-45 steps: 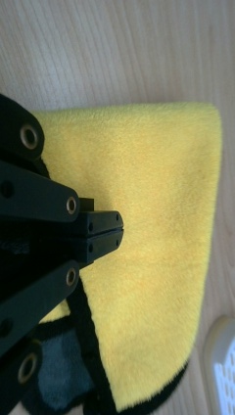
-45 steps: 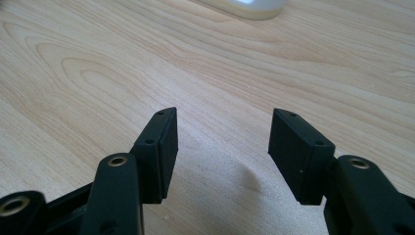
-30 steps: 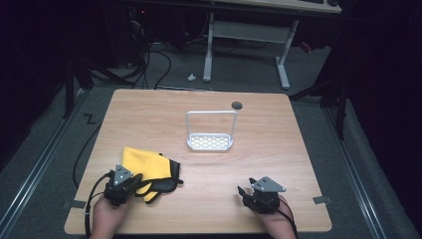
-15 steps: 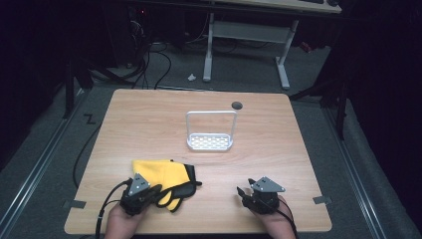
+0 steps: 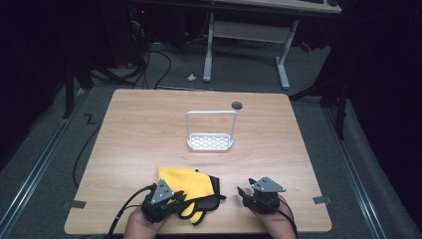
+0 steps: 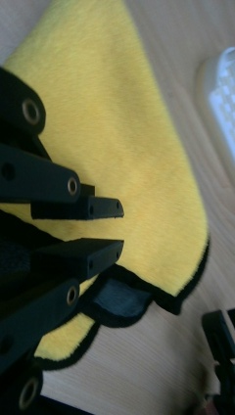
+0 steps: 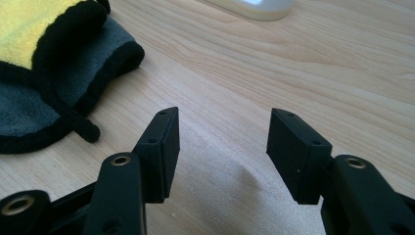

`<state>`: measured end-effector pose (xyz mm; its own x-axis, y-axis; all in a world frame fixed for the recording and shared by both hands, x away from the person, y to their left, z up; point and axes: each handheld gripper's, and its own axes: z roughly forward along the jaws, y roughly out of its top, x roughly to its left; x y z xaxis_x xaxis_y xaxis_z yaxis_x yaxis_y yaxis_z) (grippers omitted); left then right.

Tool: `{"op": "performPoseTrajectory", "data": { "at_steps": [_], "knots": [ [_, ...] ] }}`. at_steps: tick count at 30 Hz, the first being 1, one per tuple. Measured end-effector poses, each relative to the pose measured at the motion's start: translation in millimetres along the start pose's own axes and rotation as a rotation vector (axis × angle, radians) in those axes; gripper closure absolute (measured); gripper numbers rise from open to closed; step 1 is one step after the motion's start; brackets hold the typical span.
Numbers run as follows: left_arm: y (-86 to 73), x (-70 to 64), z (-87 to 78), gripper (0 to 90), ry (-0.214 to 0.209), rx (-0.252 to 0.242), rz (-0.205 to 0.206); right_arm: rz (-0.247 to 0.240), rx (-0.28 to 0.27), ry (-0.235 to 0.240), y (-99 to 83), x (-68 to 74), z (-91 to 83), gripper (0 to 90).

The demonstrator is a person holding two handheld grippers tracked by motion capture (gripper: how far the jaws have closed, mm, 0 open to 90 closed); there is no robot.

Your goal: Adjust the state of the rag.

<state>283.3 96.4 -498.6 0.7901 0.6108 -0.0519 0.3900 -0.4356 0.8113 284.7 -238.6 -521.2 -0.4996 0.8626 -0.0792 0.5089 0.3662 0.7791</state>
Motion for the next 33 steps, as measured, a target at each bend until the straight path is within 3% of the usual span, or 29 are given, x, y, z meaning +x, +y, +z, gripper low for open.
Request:
{"op": "performPoseTrajectory", "data": {
  "at_steps": [3,4,5,8,12,16,20,22,26,30,33],
  "knots": [
    [7.8,-4.0,1.8,65.4,-0.022,-0.009,0.002,0.002,0.002,0.002,-0.1,-0.1,0.5,46.7],
    [14.6,-9.6,10.3,62.6,-0.062,0.0,-0.011,0.002,0.003,0.002,0.0,0.2,0.6,46.6],
    [17.7,-13.3,16.5,59.7,-0.073,0.021,-0.004,0.0,0.002,0.002,0.0,0.4,0.5,46.7],
    [23.0,-23.9,34.9,56.8,-0.036,0.069,0.047,-0.001,-0.001,0.005,-0.1,0.9,-0.4,46.6],
    [22.2,-25.5,52.1,52.3,0.004,0.124,0.057,0.007,-0.002,0.003,-0.6,0.2,-1.4,46.6],
    [20.2,-27.8,53.6,58.1,0.044,0.124,0.078,0.007,-0.001,0.005,-0.9,-0.8,-0.6,46.6],
    [19.3,-24.8,52.3,74.9,0.066,0.122,0.074,0.003,-0.002,0.007,-0.3,0.2,-0.3,46.6],
    [19.2,-22.0,51.4,81.3,0.067,0.115,0.066,-0.001,-0.003,0.009,-0.4,0.7,-0.3,46.6],
    [21.7,-15.0,43.0,84.1,0.032,0.061,-0.007,0.002,0.0,0.008,-0.7,0.8,-0.5,46.6],
    [28.4,-5.4,23.2,84.7,0.011,-0.026,-0.068,0.006,0.002,0.01,-0.9,0.5,0.1,46.7],
    [32.0,7.4,3.8,85.0,0.029,-0.085,-0.103,0.0,0.001,0.014,-0.6,1.0,0.2,46.7]
  ]
}}
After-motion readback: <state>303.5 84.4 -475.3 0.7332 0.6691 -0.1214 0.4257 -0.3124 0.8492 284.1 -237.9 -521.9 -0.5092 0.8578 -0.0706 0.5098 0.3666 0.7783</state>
